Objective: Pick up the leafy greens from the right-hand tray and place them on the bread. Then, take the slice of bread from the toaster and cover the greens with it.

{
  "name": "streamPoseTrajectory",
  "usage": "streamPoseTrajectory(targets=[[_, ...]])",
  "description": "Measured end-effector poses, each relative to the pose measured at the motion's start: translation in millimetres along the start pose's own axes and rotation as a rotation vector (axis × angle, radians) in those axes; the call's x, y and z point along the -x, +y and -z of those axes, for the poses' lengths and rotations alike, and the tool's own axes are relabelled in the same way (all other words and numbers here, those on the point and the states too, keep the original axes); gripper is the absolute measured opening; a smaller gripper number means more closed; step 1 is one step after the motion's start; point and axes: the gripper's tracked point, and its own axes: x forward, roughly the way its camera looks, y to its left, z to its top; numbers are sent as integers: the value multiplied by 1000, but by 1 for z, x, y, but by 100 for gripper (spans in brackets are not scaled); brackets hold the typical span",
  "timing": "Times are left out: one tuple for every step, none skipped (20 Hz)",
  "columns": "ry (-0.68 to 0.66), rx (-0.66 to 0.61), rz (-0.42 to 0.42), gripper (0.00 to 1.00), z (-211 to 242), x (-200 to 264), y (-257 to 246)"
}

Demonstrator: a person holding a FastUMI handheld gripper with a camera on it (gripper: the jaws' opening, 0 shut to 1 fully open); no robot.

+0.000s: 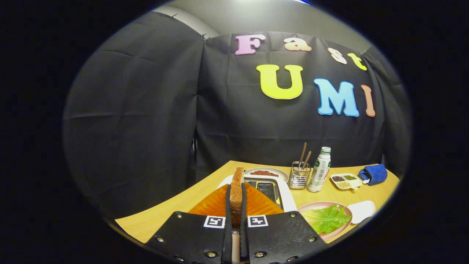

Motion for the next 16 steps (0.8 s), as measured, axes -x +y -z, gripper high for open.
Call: streamPoseTrajectory(targets=[[-4,1,1,8,-5,0,-1],[-6,0,-5,8,-8,1,-2],[-6,-5,-9,8,-11,3,0],[-8,-7,-16,8,-14,5,-1],[-14,-7,-19,8,-19,7,-2],[-18,-14,-26,8,-22,9,-1],[-21,-22,-35,8,-27,13,-1],[-26,-25,-37,8,-31,17,-4],[-31,-39,-46,8,-39,20,-8],[-31,-58,-54,8,-40,23,-9],[-36,-70,-57,8,-45,25,-14],[-42,-74,-55,8,-50,26,-20],[-50,-83,-58,8,-55,30,-26],[-55,-98,-64,8,-60,33,-30],[-53,-99,-67,8,-63,38,-34],[-56,-90,-61,8,-66,44,-44]])
